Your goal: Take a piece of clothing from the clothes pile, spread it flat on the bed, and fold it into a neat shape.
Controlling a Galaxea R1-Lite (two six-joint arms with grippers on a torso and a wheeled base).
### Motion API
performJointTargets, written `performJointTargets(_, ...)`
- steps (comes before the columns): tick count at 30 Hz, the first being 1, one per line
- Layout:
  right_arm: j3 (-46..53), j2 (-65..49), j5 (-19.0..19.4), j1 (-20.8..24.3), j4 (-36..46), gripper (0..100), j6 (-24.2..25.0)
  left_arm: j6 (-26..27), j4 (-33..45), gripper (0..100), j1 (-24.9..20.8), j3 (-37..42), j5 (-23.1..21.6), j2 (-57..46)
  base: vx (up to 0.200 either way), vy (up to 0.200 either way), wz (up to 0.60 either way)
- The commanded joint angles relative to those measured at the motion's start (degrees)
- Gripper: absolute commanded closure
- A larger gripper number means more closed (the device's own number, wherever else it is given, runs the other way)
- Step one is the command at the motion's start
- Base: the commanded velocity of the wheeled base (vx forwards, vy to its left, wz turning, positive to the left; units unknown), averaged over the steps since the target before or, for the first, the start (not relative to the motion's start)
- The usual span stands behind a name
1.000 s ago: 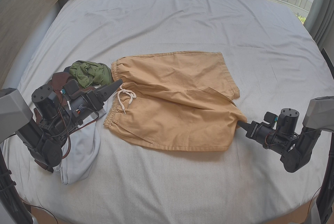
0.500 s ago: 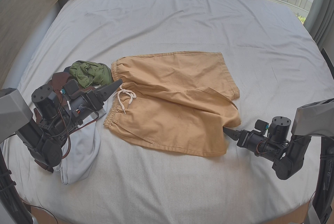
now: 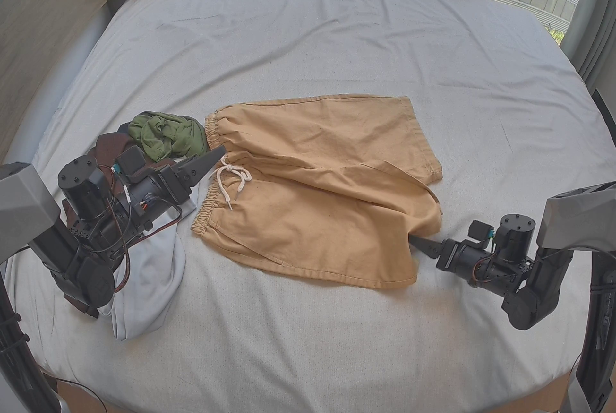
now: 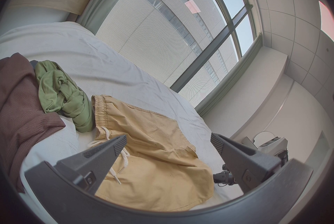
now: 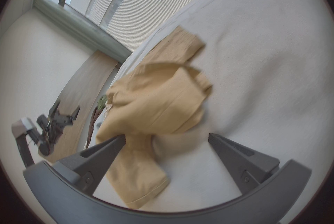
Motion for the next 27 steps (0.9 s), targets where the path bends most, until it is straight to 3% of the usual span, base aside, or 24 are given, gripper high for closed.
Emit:
performJointTargets(1,-1.2,-2.7,-0.2,-3.6,-0.1,0,2.8,0.0,0.0,0,0.0,0.1,0.0,0.0,0.0,0.0,0.0)
performJointTargets(6,-4.3,-2.7,-0.2,-3.7,-0.1,0,11.1,0.1,0.0,0,0.0,0.2,0.0,0.1,0.0,0.0,0.0)
performJointTargets(12,-7.1,-2.3,-0.3,-3.6,-0.1,0,17.1,0.0,0.0,0,0.0,0.2,0.0,0.0,0.0,0.0,0.0)
performJointTargets(27,-6.9,-3.5,0.0,-6.0,0.0,0,21.3,0.0,0.0,0,-0.1,0.3,0.0,0.1,0.0,0.0,0.0)
